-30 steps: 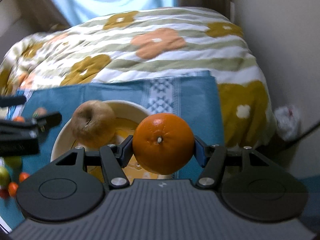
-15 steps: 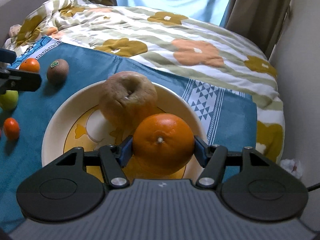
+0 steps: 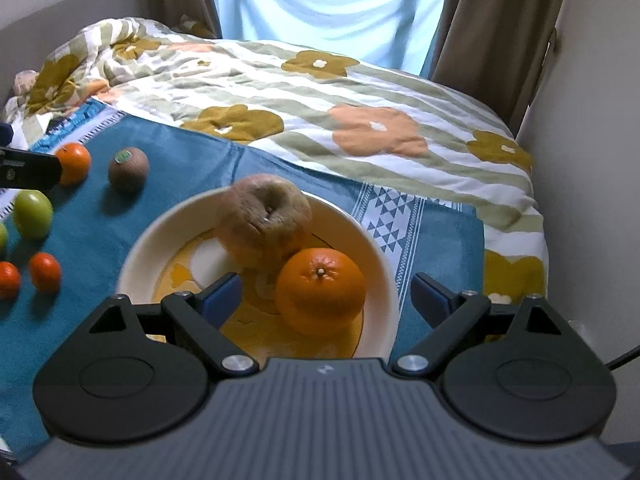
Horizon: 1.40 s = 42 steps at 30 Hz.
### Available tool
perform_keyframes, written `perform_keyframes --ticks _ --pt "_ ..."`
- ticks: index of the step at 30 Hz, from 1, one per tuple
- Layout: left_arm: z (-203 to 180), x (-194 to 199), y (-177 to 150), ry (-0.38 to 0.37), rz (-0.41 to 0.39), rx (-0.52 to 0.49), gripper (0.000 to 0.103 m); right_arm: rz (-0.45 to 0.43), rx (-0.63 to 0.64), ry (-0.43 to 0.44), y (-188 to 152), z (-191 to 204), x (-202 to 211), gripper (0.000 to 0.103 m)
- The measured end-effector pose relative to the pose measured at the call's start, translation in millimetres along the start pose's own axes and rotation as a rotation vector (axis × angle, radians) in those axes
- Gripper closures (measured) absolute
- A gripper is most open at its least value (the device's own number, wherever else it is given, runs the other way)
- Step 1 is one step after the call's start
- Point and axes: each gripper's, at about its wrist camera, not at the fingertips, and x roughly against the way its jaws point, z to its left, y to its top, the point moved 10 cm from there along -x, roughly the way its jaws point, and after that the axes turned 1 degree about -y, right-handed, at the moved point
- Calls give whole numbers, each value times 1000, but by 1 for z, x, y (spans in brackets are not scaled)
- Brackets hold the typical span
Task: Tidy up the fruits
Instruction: 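Withdraw both tools from the bowl toward the remaining fruits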
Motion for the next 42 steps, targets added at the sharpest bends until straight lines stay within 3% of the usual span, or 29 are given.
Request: perform_keyframes --ticks 14,23,30,42 --pt "90 88 -7 118 -113 125 2 -61 -116 81 42 42 69 0" --pt "147 114 -21 111 -133 150 2 -76 -160 79 54 99 106 0" --pt "169 102 -53 63 -69 105 2 -36 -189 63 35 144 105 0" --pt "173 32 -113 -74 63 -36 3 64 -259 24 -18 192 59 0"
